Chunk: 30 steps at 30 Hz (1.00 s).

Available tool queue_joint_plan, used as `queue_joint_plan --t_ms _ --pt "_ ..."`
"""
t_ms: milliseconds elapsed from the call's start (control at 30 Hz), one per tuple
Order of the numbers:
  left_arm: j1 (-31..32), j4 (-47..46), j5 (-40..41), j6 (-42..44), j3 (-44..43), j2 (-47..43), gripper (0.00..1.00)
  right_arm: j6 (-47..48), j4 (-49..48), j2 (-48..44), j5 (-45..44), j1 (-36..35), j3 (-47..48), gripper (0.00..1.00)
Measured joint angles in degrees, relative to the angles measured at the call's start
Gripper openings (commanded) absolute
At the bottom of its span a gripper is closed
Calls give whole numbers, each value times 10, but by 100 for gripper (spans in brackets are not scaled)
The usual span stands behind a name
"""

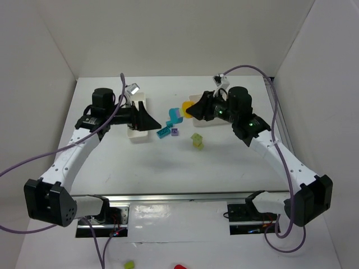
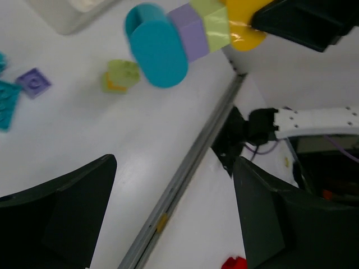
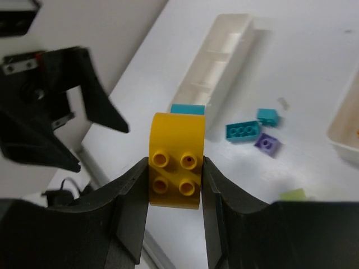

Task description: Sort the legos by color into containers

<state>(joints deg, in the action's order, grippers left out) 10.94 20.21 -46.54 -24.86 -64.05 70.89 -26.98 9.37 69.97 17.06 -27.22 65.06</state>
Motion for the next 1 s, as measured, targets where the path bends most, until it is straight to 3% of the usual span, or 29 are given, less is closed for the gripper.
queue_joint_plan --t_ms 267,400,633,867,1000 --pt "-3 -126 -200 -33 39 78 97 9 -44 21 237 15 -28 25" --pt "-4 -180 -247 -56 59 80 97 -6 -87 22 306 21 -29 25" --pt "6 -191 -284 -41 57 87 97 -33 -138 49 387 23 -29 25" --pt "39 -220 -306 -55 55 87 87 -51 -167 87 409 16 -31 25" --pt "52 -215 -306 -52 50 87 74 -61 -179 96 422 8 -31 25"
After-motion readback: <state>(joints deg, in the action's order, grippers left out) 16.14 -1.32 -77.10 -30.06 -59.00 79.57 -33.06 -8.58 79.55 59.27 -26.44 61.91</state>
